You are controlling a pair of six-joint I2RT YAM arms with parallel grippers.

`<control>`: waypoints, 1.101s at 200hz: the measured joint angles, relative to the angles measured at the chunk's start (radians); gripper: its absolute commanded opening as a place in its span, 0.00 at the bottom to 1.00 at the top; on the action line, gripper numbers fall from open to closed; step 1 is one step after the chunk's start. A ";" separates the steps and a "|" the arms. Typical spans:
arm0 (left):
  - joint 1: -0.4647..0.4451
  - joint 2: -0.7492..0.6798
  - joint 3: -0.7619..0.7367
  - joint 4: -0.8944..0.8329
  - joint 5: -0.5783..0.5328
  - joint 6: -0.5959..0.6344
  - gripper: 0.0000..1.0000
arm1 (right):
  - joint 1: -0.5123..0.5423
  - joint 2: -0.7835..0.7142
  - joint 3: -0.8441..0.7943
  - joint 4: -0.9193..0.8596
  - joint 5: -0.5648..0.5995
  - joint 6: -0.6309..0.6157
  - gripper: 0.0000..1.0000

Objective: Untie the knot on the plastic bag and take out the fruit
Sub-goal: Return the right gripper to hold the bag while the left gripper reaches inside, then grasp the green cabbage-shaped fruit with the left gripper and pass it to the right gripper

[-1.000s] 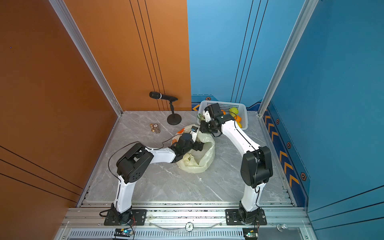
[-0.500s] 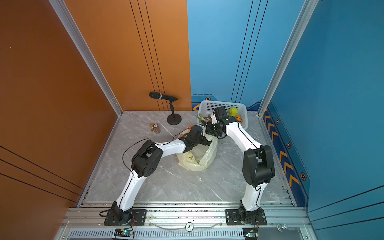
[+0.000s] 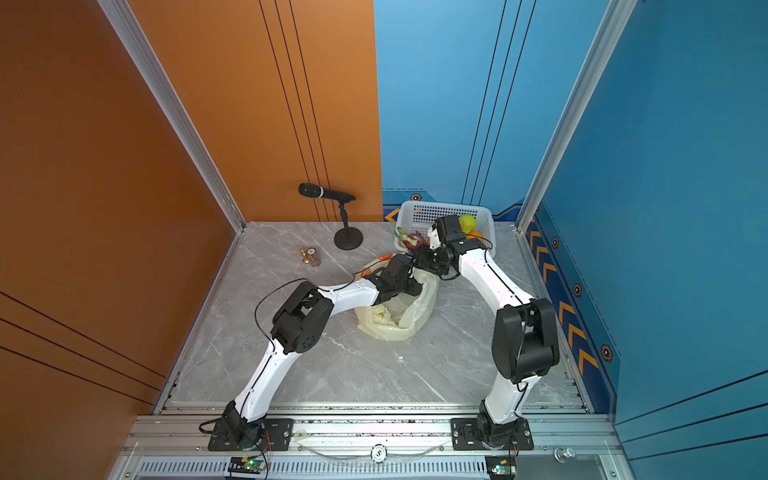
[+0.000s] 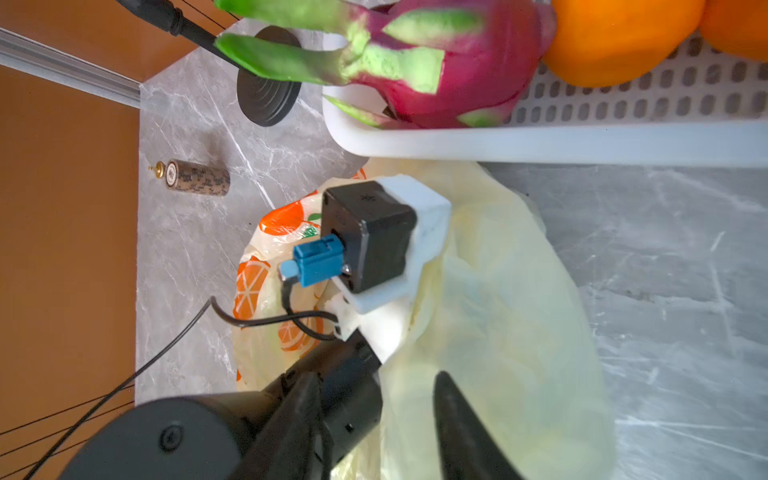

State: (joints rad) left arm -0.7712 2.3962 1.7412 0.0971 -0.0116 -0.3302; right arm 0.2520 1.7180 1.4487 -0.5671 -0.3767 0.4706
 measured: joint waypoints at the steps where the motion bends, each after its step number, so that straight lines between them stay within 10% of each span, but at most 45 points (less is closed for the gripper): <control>1: 0.000 -0.003 -0.005 0.002 0.002 0.000 0.45 | 0.000 -0.002 -0.001 0.000 0.003 -0.002 0.65; 95: -0.048 -0.233 -0.311 0.044 -0.006 -0.001 0.42 | 0.073 -0.352 -0.244 -0.002 0.071 -0.064 0.81; 220: -0.073 -0.584 -0.687 0.070 -0.040 -0.033 0.42 | 0.072 -0.239 -0.343 -0.024 0.180 -0.058 0.56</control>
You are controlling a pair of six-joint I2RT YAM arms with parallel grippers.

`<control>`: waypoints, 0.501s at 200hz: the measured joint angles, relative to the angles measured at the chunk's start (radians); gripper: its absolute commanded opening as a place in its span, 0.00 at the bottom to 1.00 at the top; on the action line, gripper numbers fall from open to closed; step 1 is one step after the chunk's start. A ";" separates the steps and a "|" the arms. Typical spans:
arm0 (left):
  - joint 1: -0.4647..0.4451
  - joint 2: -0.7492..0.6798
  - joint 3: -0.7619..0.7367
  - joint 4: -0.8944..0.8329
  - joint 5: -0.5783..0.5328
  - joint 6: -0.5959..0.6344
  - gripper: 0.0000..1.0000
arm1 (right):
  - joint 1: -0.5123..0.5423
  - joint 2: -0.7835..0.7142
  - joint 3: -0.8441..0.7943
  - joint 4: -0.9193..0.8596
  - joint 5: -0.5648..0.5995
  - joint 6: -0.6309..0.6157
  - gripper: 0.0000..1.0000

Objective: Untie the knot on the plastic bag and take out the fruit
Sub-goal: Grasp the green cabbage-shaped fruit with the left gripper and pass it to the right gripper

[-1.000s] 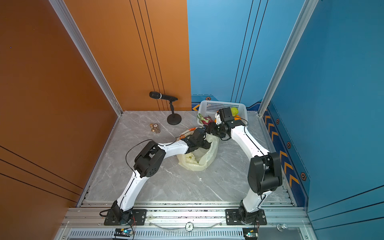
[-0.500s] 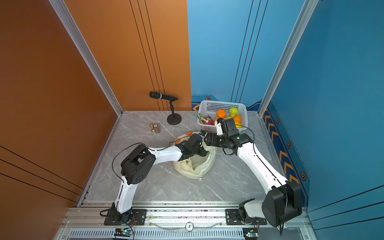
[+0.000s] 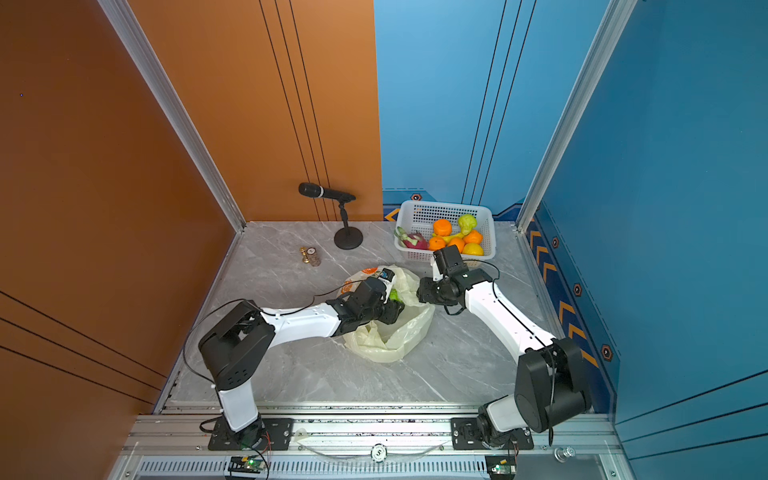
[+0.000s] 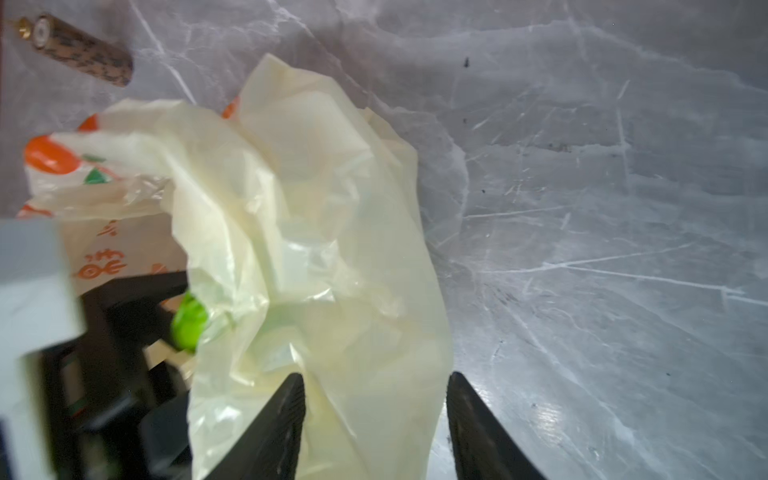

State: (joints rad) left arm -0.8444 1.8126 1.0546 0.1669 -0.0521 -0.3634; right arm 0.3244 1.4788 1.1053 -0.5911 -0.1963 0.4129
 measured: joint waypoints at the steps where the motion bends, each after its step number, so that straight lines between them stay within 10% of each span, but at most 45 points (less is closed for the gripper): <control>1: -0.001 -0.002 -0.002 0.001 0.000 0.000 0.42 | 0.000 0.002 0.000 0.000 0.001 0.000 0.56; 100: -0.045 -0.280 -0.238 0.071 0.050 0.114 0.42 | -0.011 0.065 0.002 0.015 0.032 0.027 0.71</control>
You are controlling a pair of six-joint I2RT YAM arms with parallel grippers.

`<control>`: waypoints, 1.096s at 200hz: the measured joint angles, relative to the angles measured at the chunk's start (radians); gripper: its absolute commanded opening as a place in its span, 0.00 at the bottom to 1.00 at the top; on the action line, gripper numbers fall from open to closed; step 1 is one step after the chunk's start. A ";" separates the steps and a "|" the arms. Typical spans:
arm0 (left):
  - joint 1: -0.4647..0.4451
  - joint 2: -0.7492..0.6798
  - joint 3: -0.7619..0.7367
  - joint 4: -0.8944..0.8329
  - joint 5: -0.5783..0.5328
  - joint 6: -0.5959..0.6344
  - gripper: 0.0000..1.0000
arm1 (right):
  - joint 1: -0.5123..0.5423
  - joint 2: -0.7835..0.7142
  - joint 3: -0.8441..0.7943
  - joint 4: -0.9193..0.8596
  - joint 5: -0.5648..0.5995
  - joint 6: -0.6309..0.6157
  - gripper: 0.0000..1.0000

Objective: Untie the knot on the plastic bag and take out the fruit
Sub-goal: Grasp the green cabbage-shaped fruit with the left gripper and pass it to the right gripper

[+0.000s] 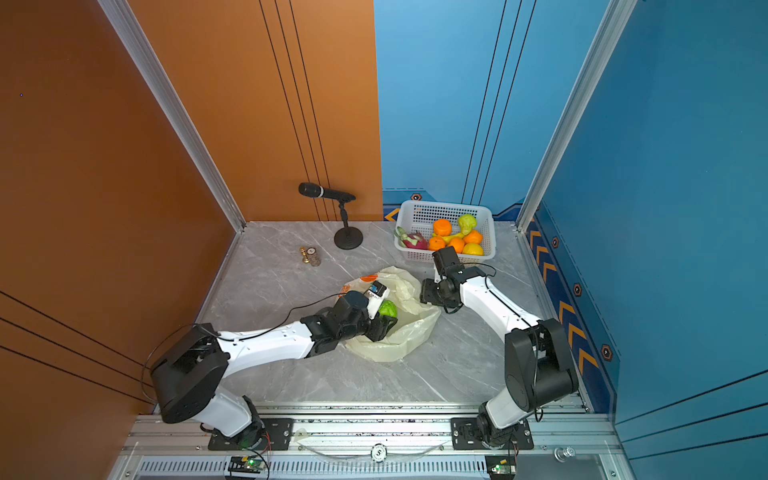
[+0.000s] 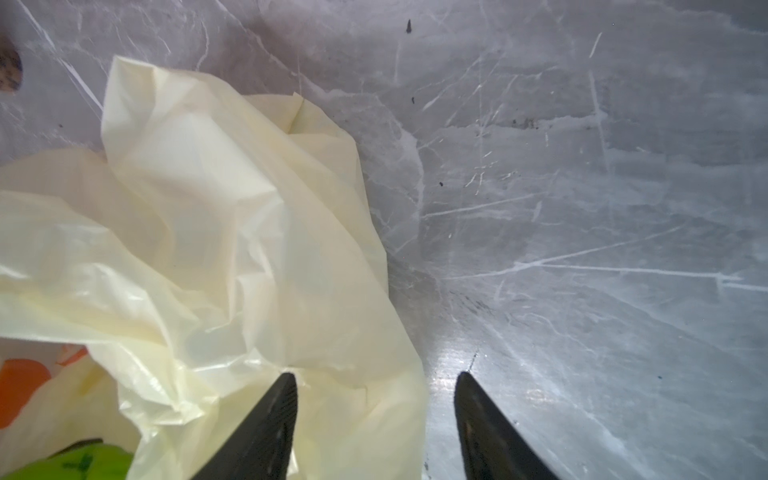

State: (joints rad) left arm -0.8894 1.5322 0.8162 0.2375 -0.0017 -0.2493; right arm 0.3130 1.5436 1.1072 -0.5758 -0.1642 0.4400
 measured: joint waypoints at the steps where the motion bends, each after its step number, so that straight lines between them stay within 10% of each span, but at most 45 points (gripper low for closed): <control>1: 0.000 -0.004 -0.002 0.002 0.000 0.002 0.42 | 0.000 -0.002 0.000 0.000 0.000 0.002 0.71; 71: 0.011 -0.127 -0.064 0.189 0.014 0.153 0.41 | -0.005 -0.297 0.019 0.005 -0.064 0.005 0.91; 157: 0.032 -0.152 0.019 0.317 0.132 0.286 0.41 | 0.059 -0.399 0.023 0.093 -0.490 0.014 0.95; 219: 0.028 -0.152 0.075 0.314 0.161 0.315 0.45 | 0.095 -0.398 0.027 0.169 -0.574 0.051 0.60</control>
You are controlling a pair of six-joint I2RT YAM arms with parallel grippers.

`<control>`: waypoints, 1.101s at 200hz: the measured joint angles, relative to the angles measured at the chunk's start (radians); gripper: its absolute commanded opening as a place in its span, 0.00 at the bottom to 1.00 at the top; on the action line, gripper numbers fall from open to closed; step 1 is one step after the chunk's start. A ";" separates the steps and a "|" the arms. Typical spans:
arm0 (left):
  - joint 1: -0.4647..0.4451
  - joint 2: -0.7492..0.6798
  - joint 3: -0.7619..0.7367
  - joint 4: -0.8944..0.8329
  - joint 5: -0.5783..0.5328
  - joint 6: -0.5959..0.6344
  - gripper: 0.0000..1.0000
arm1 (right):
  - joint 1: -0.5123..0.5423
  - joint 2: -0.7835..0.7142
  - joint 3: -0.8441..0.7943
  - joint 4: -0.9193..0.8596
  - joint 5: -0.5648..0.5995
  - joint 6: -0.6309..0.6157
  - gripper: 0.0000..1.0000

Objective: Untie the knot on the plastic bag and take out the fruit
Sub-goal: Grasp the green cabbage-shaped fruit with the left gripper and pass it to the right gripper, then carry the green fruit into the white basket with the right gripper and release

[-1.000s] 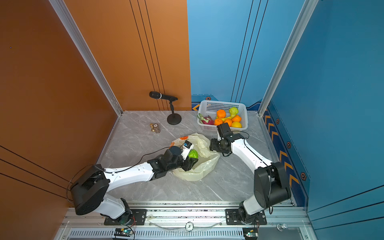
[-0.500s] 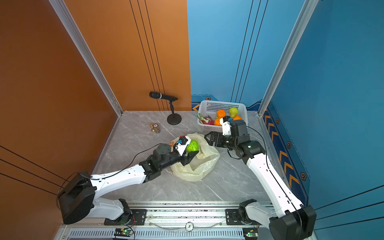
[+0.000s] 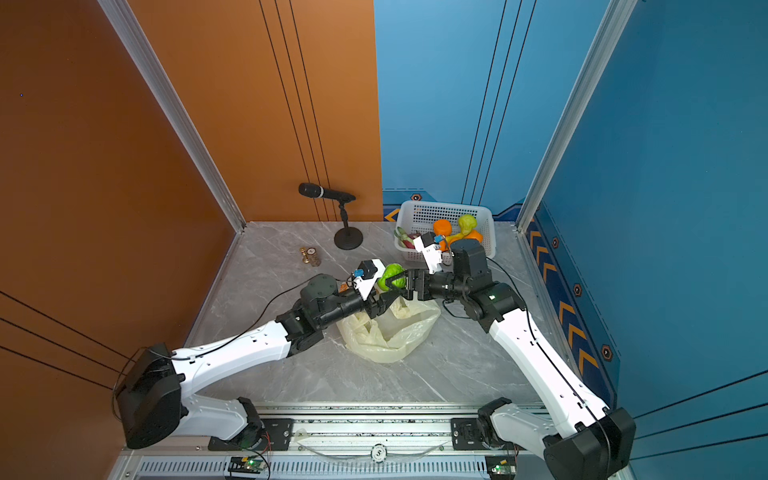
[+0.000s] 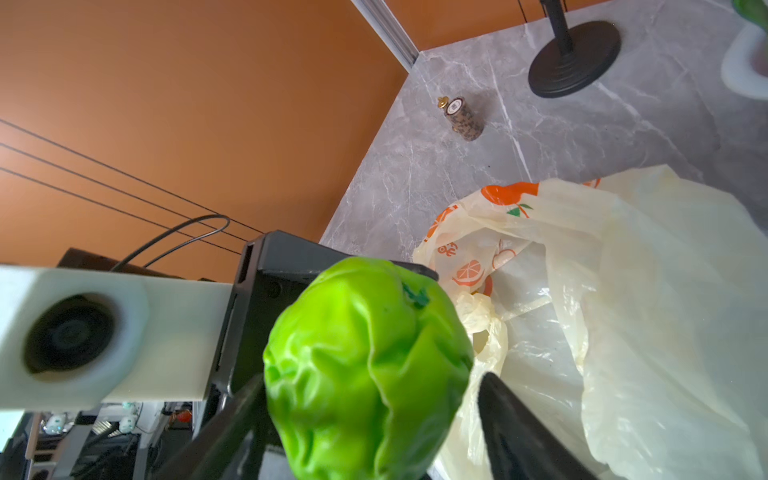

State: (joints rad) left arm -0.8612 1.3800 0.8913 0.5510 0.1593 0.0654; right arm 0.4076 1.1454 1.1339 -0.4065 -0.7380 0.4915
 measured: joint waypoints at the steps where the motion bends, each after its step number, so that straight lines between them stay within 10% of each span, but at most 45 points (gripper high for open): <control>1: 0.000 0.000 0.000 0.000 0.000 0.001 0.45 | 0.000 0.000 0.000 0.000 0.000 0.000 0.59; 69: -0.014 -0.012 0.002 -0.015 -0.060 0.023 1.00 | -0.003 0.014 0.013 0.018 0.044 0.022 0.42; 132: -0.024 -0.113 0.002 -0.111 -0.220 0.040 0.98 | -0.081 0.166 0.186 0.023 0.322 0.021 0.40; 220: -0.020 -0.189 0.101 -0.539 -0.320 -0.013 0.98 | -0.233 0.737 0.614 0.032 0.558 -0.002 0.39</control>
State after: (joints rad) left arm -0.8810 1.1908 0.9928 0.0124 -0.1612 0.0525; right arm 0.1741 1.8828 1.7477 -0.3744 -0.1799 0.4900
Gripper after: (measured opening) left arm 0.976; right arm 0.535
